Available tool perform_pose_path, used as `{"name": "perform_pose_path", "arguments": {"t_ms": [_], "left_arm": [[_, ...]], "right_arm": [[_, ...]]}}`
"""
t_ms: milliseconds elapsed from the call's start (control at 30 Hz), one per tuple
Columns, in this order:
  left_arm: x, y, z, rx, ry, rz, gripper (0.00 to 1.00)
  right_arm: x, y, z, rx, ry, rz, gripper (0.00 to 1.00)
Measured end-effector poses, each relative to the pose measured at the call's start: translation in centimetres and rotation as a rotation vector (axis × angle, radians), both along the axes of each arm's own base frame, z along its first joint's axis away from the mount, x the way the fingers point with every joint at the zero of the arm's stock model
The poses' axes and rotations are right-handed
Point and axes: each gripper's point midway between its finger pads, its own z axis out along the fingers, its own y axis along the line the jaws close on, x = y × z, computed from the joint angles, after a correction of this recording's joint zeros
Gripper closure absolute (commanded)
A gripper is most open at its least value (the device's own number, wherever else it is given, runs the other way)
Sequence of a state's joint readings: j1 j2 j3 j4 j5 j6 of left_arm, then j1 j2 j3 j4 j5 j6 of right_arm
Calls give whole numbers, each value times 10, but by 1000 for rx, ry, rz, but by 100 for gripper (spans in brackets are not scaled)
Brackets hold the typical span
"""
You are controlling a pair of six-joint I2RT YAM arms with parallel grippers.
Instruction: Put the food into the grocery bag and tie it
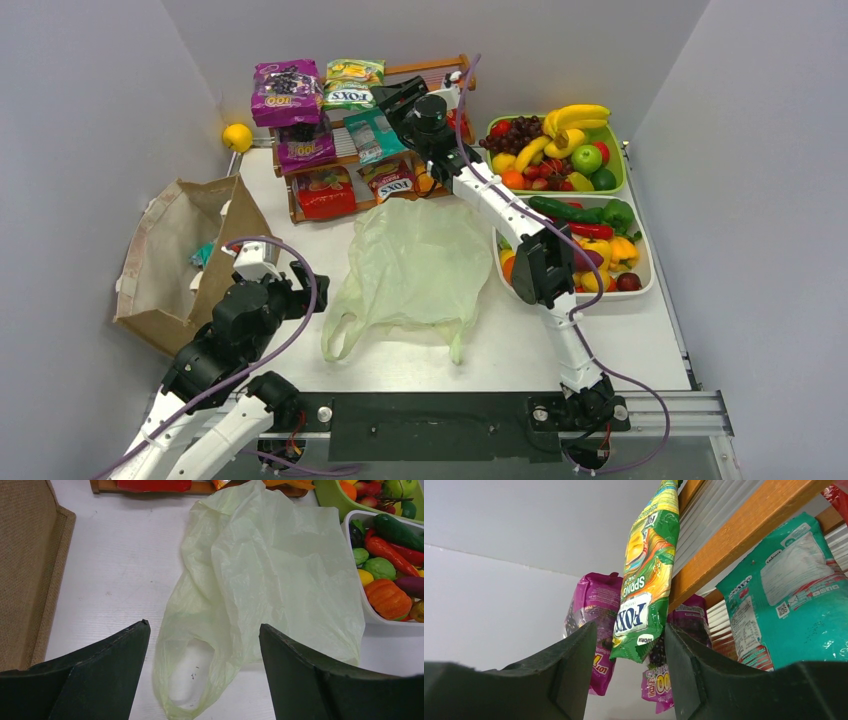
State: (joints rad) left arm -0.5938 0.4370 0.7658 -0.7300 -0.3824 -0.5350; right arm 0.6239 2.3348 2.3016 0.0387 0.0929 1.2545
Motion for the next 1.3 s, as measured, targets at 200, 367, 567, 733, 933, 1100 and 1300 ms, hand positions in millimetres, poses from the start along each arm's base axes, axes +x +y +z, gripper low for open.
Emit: {"name": "perform_pose_path", "arguments": {"t_ms": [200, 367, 567, 733, 933, 1100, 1300], "left_arm": [[0, 0, 0, 0, 0, 1, 21], [0, 1, 0, 0, 0, 4, 21], [0, 1, 0, -1, 0, 5, 21], [0, 1, 0, -1, 0, 5, 21], [0, 1, 0, 0, 0, 5, 21], [0, 1, 0, 0, 0, 6, 21], [1, 1, -1, 3, 4, 5, 21]], "right_arm": [[2, 1, 0, 23, 1, -7, 59], [6, 4, -12, 24, 12, -8, 61], [6, 7, -18, 28, 25, -4, 75], [6, 8, -18, 30, 25, -3, 90], [4, 10, -19, 28, 26, 1, 100], [-1, 7, -38, -1, 64, 1, 100], [-16, -16, -25, -51, 60, -9, 100]]}}
